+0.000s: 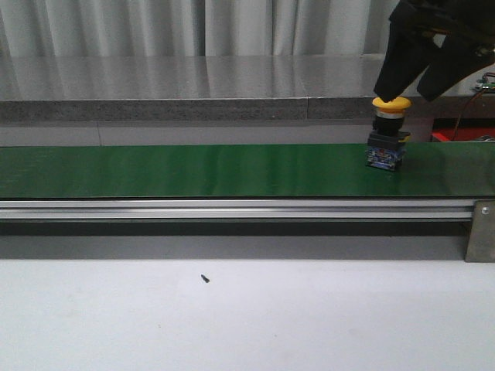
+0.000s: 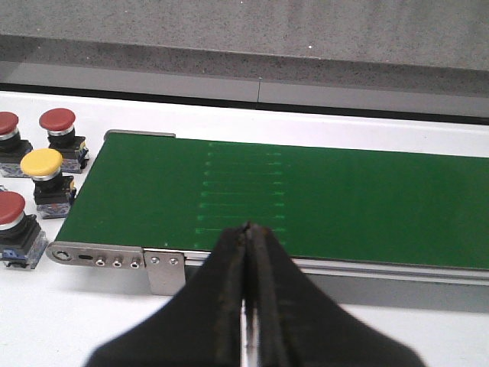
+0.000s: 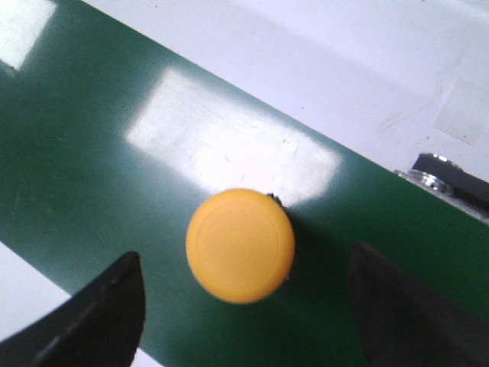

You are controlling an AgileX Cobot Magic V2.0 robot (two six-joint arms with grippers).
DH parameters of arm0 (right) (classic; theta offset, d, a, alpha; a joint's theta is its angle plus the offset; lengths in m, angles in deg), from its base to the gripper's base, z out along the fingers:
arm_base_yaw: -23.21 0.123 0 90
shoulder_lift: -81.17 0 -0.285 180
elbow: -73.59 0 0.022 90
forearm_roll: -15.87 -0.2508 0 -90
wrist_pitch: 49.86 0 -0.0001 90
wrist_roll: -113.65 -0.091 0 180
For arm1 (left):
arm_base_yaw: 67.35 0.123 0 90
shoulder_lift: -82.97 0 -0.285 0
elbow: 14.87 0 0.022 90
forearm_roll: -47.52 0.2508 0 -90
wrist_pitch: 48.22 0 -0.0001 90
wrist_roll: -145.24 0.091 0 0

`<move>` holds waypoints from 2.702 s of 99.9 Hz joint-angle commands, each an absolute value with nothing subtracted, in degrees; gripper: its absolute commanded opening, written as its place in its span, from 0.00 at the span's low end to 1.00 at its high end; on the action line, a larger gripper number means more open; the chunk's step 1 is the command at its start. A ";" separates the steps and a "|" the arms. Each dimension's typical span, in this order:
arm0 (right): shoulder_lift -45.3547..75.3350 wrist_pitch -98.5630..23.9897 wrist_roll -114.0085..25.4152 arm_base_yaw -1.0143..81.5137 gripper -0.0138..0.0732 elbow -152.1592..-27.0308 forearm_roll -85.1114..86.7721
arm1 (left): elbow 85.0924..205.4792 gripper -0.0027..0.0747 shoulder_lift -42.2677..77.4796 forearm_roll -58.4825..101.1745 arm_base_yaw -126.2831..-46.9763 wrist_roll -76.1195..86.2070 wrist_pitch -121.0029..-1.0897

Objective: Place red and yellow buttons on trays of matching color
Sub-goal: 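Grasp the second yellow button on the belt with the right gripper, then place the second yellow button into the yellow tray and release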

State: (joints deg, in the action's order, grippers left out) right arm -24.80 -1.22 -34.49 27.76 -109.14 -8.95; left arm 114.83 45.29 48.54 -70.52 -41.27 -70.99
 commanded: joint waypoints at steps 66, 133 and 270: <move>-26.06 1.80 -37.08 27.39 0.39 -113.08 -1.40 | 116.50 0.01 45.10 47.99 -70.86 -41.78 -66.76; -16.40 3.96 -43.57 -6.06 0.39 -107.91 -2.51 | 116.50 0.01 45.10 47.99 -70.86 -41.78 -66.76; -28.12 -8.39 -44.64 -6.87 0.70 -100.10 -1.83 | 116.50 0.01 45.10 47.99 -70.86 -41.78 -66.76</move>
State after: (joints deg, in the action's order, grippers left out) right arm -31.27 -7.00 -44.42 -6.61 -98.81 -0.88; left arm 114.83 45.29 48.42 -70.52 -41.27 -70.99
